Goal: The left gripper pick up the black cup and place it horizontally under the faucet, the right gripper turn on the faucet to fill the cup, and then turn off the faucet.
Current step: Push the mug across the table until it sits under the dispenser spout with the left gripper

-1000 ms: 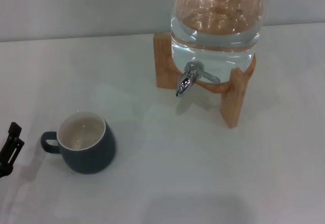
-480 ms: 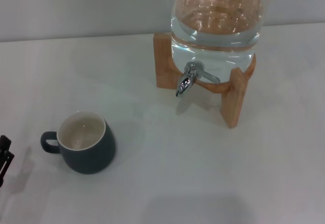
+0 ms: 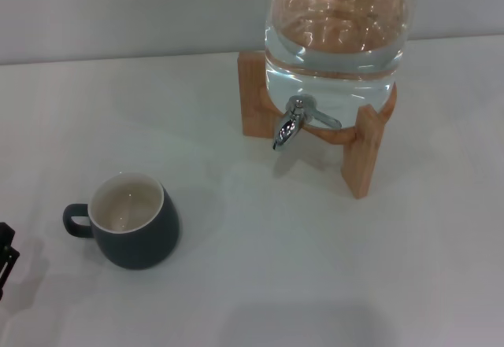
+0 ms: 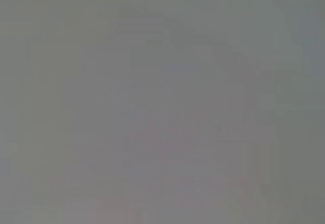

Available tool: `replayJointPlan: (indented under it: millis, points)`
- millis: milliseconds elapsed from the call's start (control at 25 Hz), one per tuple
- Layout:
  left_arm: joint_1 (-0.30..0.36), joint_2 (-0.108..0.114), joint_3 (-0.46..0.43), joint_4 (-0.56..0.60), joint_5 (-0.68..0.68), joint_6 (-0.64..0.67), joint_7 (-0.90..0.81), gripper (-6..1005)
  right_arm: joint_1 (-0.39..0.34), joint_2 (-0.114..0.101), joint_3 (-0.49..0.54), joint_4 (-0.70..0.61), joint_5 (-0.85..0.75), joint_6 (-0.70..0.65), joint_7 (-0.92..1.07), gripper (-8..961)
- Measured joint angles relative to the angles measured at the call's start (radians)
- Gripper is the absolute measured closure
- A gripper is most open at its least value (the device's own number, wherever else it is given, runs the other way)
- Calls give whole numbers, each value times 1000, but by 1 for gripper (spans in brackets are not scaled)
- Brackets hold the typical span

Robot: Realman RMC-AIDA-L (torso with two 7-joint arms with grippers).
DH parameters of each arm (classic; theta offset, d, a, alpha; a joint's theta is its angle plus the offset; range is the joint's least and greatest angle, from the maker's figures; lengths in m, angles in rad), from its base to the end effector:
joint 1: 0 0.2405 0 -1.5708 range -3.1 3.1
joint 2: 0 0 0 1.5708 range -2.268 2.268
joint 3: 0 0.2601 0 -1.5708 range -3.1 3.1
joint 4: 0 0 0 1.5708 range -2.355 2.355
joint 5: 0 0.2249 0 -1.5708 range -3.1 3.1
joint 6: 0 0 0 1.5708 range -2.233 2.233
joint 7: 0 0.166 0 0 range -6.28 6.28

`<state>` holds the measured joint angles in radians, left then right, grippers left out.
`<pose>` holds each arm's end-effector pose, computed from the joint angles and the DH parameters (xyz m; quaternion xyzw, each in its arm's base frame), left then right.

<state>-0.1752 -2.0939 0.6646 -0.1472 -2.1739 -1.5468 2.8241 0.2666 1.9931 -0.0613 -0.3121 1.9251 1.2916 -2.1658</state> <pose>-0.3832 0.2144 -0.0419 -0.6814 -0.3038 -0.3401 0.5725 0.4490 0.2861 0.1506 -0.5045 0.3470 0.4249 0.6667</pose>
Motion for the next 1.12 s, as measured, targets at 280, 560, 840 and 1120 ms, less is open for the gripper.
replayJointPlan:
  millis: [280,560,840,1120]
  points:
    - [-7,0,4,-4,11,17,0,137,0,4,0,1,0,0,0,111]
    - [-13,-1,4,-8,34,69,0,138,0,5,0,0,0,3,0,111]
    - [-33,-2,4,-10,64,100,0,137,2,6,0,0,0,5,0,112]
    - [-51,-3,4,-14,90,109,0,138,1,7,0,1,0,8,1,112]
